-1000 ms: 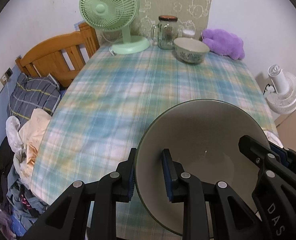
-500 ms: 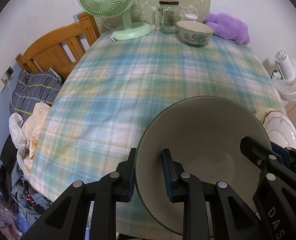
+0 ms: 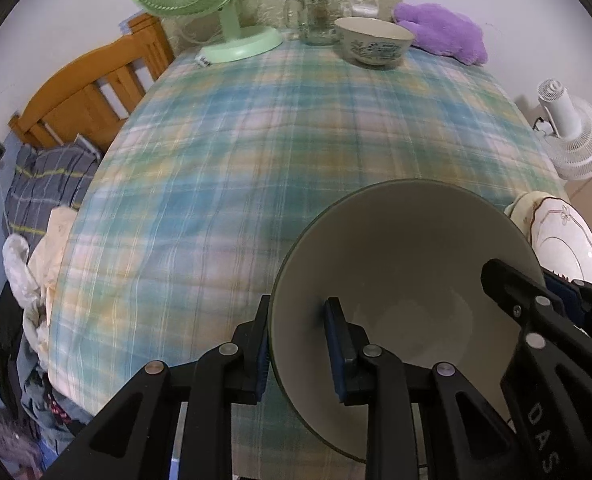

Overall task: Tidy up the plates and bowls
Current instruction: 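Lower the grey-green bowl beside the plate stack and open both tools, then move both tools toward the grey-green bowl beside the glass jar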

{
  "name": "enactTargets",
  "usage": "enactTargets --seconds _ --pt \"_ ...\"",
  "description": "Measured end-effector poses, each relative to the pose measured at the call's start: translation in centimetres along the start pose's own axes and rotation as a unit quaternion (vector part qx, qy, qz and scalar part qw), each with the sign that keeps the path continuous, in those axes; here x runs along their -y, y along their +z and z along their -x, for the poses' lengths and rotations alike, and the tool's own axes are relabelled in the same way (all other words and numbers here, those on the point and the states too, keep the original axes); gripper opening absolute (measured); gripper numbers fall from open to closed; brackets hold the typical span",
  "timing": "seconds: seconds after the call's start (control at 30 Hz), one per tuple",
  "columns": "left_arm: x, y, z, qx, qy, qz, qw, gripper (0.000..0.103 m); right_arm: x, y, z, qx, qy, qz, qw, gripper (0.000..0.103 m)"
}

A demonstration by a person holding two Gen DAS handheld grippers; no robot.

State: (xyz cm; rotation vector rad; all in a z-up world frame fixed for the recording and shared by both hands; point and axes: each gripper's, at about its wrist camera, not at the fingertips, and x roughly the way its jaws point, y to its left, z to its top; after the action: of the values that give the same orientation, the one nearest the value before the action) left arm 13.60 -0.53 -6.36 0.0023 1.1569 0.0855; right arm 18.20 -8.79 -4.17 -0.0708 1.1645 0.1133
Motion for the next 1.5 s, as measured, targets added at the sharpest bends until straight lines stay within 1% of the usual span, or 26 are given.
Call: enactTargets --seconds 0.13,0.2,0.23,0.27,0.3,0.33,0.37,0.4,0.43,0.47,0.5,0.57,0.6,0.63,0.77,0.83,0.93,1.1,1.23,1.5 --pt "-0.4 -0.2 -0.2 -0.004 -0.015 -0.004 0.9999 0.023 -0.3 0.0 -0.1 0.004 -0.015 -0.01 1.0 0.016" --pt "-0.6 -0.2 -0.4 -0.011 -0.025 -0.009 0.9996 0.025 -0.5 -0.1 0.0 0.004 -0.022 -0.013 1.0 0.016" --pt "-0.6 -0.2 -0.6 -0.016 -0.03 -0.012 0.9994 0.032 -0.6 -0.2 -0.1 0.002 -0.029 -0.015 0.999 0.016" --pt "-0.6 -0.3 -0.8 -0.023 -0.034 -0.015 0.999 0.042 -0.7 -0.2 -0.3 -0.004 -0.035 -0.015 0.999 0.016" --pt "-0.6 -0.5 -0.9 -0.027 -0.039 -0.02 0.9987 0.045 -0.8 -0.4 -0.5 -0.013 -0.039 -0.015 0.999 0.016" --pt "-0.7 -0.6 -0.9 -0.029 -0.045 -0.023 0.9983 0.051 -0.8 -0.5 -0.8 -0.021 -0.041 -0.017 0.999 0.017" --pt "-0.7 -0.7 -0.9 -0.028 -0.047 -0.025 0.9981 0.06 -0.8 -0.6 -0.9 -0.027 -0.039 -0.02 0.999 0.019" --pt "-0.8 -0.8 -0.7 -0.027 -0.05 -0.029 0.9979 0.064 -0.8 -0.8 -1.0 -0.03 -0.035 -0.025 0.999 0.023" --pt "-1.0 -0.8 -0.5 -0.023 -0.053 -0.033 0.9978 0.067 -0.8 -1.0 -0.9 -0.034 -0.029 -0.03 0.999 0.029" --pt "-1.1 -0.8 -0.3 -0.019 -0.055 -0.036 0.9976 0.068 -0.8 -1.1 -0.9 -0.035 -0.024 -0.035 0.998 0.033" --pt "-1.1 -0.9 0.0 -0.015 -0.056 -0.039 0.9975 0.07 -0.8 -1.2 -0.7 -0.034 -0.019 -0.04 0.998 0.038" --pt "-1.4 -0.8 0.5 -0.005 -0.059 -0.045 0.9972 0.077 -1.0 -1.4 -0.1 -0.024 -0.022 -0.045 0.998 0.047" --pt "-1.5 -0.8 0.8 0.0 -0.063 -0.046 0.9969 0.078 -1.1 -1.4 0.3 -0.019 -0.024 -0.047 0.998 0.053" --pt "-1.7 -0.6 1.2 0.005 -0.068 -0.047 0.9966 0.079 -1.2 -1.4 0.8 -0.012 -0.026 -0.049 0.998 0.055" --pt "-1.8 0.4 2.6 0.022 -0.077 -0.051 0.9955 0.082 -1.1 -1.1 2.5 0.009 -0.026 -0.062 0.998 0.059" --pt "-1.7 1.1 3.5 0.033 -0.085 -0.054 0.9944 0.083 -0.8 -0.6 3.3 0.019 -0.025 -0.07 0.997 0.059" --pt "-1.4 2.1 4.5 0.049 -0.084 -0.057 0.9937 0.085 -0.6 0.2 4.5 0.033 -0.025 -0.076 0.996 0.059" --pt "-0.7 4.1 5.8 0.065 -0.085 -0.052 0.9929 0.085 -0.1 2.3 6.0 0.055 -0.041 -0.066 0.995 0.06" --pt "-0.1 5.9 6.3 0.076 -0.08 -0.037 0.9933 0.085 0.9 4.2 6.5 0.065 -0.028 -0.059 0.996 0.06" --pt "1.7 10.7 6.8 0.099 -0.048 -0.015 0.9938 0.085 3.0 9.4 6.6 0.086 -0.011 -0.031 0.996 0.059"
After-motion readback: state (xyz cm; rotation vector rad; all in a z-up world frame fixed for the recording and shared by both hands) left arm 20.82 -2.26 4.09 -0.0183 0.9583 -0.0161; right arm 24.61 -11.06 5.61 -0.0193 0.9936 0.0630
